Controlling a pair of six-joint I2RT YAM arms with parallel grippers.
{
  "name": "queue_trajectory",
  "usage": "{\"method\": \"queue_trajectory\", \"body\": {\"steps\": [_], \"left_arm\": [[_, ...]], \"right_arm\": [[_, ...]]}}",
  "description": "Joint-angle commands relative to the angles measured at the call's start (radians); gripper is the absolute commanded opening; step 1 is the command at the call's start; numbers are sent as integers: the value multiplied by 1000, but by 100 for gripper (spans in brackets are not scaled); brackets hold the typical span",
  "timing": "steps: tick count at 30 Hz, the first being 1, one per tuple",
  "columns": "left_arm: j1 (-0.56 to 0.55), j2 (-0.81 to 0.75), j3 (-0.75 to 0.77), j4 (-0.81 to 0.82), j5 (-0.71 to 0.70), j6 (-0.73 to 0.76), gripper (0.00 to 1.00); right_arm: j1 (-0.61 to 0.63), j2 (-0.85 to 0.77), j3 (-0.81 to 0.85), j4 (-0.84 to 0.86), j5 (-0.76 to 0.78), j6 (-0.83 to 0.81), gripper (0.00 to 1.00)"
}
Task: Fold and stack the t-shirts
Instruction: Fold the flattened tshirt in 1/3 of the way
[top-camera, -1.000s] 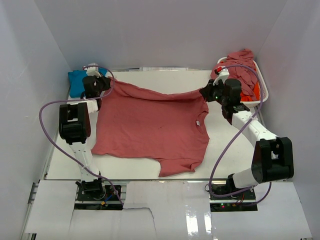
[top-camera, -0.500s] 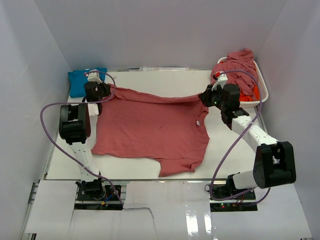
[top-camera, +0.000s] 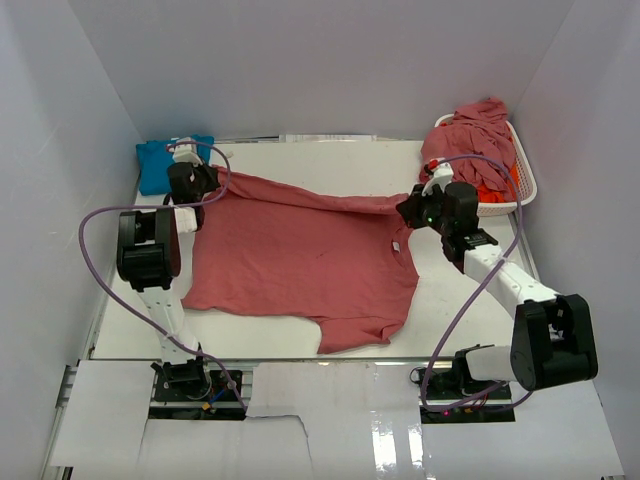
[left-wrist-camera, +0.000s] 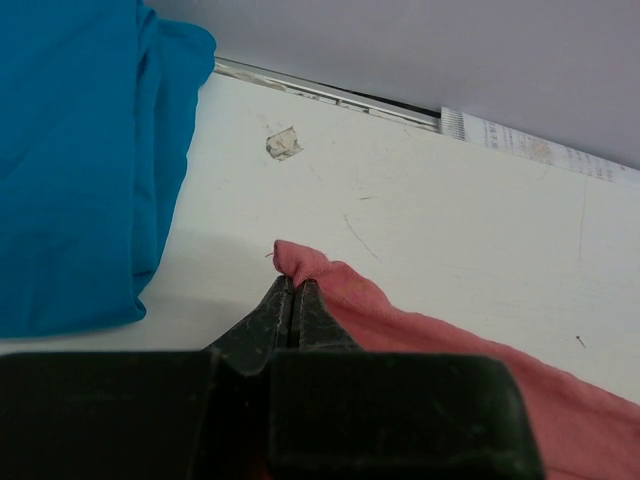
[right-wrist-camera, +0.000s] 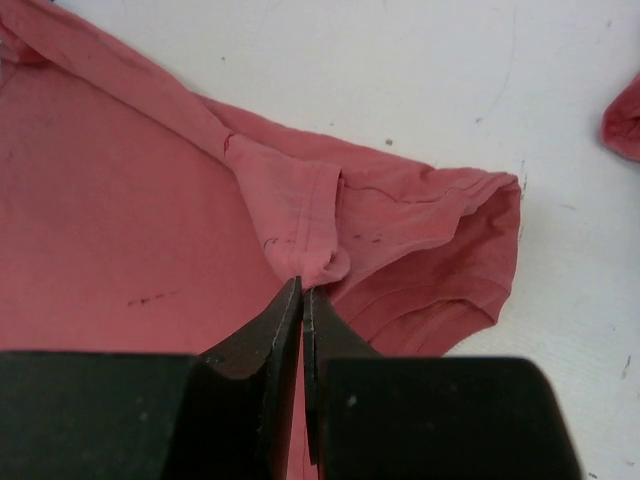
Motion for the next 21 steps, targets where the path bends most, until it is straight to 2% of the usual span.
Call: {"method": "queue_trajectory", "body": {"steps": [1, 21], "left_arm": [[0, -91, -11, 21, -19, 5, 0], [0, -166, -107, 17, -52, 4, 0]], "right_arm": [[11, -33, -39, 49, 17, 7, 8], [55, -69, -213, 50, 44, 42, 8]]}}
